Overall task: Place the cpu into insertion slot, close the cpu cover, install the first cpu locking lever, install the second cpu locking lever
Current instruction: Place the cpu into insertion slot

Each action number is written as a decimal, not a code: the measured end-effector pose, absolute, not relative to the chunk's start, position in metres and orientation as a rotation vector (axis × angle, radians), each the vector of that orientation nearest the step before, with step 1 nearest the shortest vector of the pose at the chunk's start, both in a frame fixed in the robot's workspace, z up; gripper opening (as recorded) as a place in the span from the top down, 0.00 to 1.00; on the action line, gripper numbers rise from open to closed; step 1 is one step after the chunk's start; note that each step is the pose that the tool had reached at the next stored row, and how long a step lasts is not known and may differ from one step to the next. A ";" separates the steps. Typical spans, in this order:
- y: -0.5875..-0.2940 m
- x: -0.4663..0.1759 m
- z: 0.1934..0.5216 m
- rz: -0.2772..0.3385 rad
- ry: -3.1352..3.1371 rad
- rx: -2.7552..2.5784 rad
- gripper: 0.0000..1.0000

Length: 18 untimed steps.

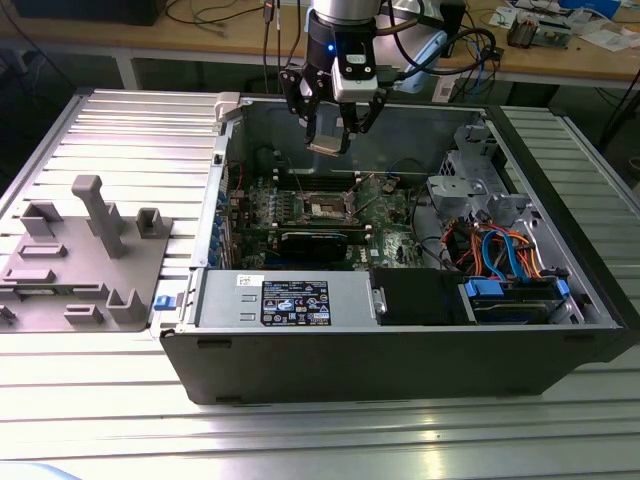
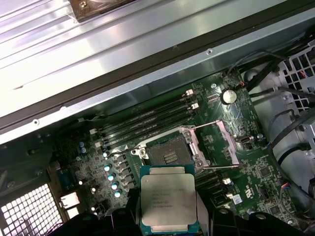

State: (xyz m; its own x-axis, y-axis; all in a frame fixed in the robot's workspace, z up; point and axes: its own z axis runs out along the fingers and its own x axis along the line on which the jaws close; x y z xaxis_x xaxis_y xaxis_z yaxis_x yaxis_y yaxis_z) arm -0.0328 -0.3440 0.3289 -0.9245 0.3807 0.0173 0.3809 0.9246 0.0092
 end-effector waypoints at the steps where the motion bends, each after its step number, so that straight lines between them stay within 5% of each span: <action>1: -0.344 -0.033 0.329 -0.019 -3.067 -0.608 0.46; 18: -0.344 -0.033 0.329 -0.020 -3.058 -0.652 0.46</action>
